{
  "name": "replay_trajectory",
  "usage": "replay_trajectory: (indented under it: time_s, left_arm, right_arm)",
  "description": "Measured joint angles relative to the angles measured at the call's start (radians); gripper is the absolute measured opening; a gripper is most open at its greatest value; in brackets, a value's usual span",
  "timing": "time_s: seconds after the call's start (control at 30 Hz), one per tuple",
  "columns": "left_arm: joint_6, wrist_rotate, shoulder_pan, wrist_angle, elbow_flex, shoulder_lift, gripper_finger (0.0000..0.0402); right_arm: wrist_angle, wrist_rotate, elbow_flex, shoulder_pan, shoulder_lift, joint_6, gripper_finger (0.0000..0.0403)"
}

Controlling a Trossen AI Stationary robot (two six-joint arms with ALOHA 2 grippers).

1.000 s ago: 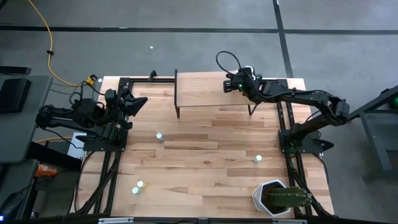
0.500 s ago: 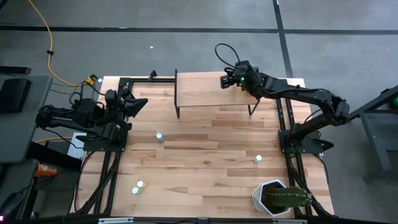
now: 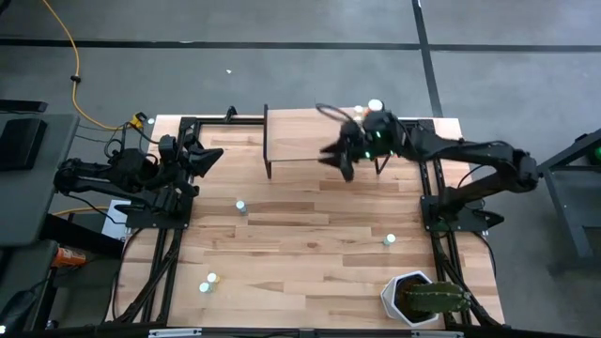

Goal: Pick and place medicine bottles onto shelf by color
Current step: Put the yellow pill bottle on the shelf aligned with the yellow pill bottle

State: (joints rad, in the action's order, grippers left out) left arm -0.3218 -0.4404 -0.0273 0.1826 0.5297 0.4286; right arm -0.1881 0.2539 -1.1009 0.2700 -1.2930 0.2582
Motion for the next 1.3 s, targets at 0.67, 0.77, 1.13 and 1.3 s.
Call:
replay_trajectory:
  time_s: [0.67, 0.77, 1.13, 1.3]
  left_arm:
    - [0.059, -0.018, 0.000, -0.007, 0.000, 0.000, 0.0001]
    - [0.026, -0.020, 0.001, -0.018, 0.010, 0.005, 0.0020]
    - [-0.194, 0.415, -0.014, -0.761, 0.428, 0.303, 0.0207]
    - [-0.313, 0.651, -0.124, -1.046, 0.486, 0.463, 0.0263]
  right_arm:
    - [0.771, -0.263, 0.382, -0.312, 0.194, 0.075, 0.0165]
    - [0.776, -0.263, 0.382, -0.308, 0.194, 0.075, 0.0165]
    - [0.775, -0.263, 0.382, -0.308, 0.194, 0.081, 0.0165]
    - [0.773, -0.263, 0.382, -0.308, 0.194, 0.081, 0.0165]
